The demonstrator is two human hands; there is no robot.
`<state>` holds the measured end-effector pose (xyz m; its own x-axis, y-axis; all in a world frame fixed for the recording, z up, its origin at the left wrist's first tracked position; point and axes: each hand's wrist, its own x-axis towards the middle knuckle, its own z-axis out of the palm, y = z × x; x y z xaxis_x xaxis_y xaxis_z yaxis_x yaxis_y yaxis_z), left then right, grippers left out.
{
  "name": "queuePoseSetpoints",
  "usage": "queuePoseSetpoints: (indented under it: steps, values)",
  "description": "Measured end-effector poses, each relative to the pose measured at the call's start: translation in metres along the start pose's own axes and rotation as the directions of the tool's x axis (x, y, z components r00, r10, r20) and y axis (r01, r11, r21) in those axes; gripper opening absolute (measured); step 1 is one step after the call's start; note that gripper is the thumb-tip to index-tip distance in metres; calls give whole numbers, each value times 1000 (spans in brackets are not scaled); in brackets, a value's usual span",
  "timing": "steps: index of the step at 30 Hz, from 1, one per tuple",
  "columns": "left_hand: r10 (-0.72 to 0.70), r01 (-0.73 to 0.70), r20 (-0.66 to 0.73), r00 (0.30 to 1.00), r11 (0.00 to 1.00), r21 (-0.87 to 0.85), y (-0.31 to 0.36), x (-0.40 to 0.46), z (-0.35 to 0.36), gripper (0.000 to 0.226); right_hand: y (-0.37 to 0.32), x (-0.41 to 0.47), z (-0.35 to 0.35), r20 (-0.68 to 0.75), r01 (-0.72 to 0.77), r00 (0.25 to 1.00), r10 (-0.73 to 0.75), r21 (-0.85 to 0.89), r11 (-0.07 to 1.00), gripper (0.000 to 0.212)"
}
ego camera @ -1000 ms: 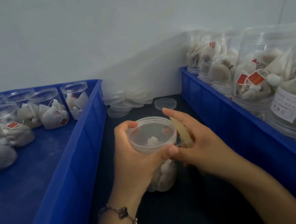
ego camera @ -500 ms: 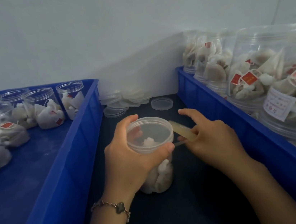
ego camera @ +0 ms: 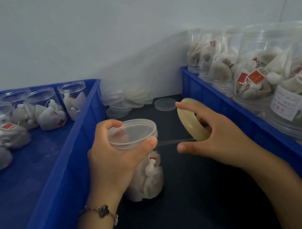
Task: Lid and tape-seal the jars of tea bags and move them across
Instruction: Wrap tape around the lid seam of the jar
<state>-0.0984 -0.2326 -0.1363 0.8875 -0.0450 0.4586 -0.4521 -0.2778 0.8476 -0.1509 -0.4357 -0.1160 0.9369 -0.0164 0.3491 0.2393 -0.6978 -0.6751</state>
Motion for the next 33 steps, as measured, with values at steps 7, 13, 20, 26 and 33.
queuePoseSetpoints:
  steps: [7, 13, 20, 26, 33]
  values:
    - [-19, 21, 26, 999, 997, -70, 1, 1, -2, 68, -1, -1, -6, -17, -6, 1000, 8, 121, 993, 74]
    - [-47, 64, 109, 993, 985, -159, 5, -1, -4, 64, -2, 1, -5, -134, 30, 991, -13, 126, 992, 65]
    - [-12, 124, 319, 948, 935, -333, 9, -2, -2, 68, 3, 4, 3, -112, -12, 993, 50, 313, 950, 73]
    - [-65, 290, 494, 867, 871, -396, -1, -3, 1, 96, 7, 5, 10, 108, -127, 990, 86, 471, 873, 71]
    - [-49, 126, 433, 900, 981, -150, 12, 2, -5, 107, 2, 5, 13, 106, -105, 992, 63, 451, 886, 45]
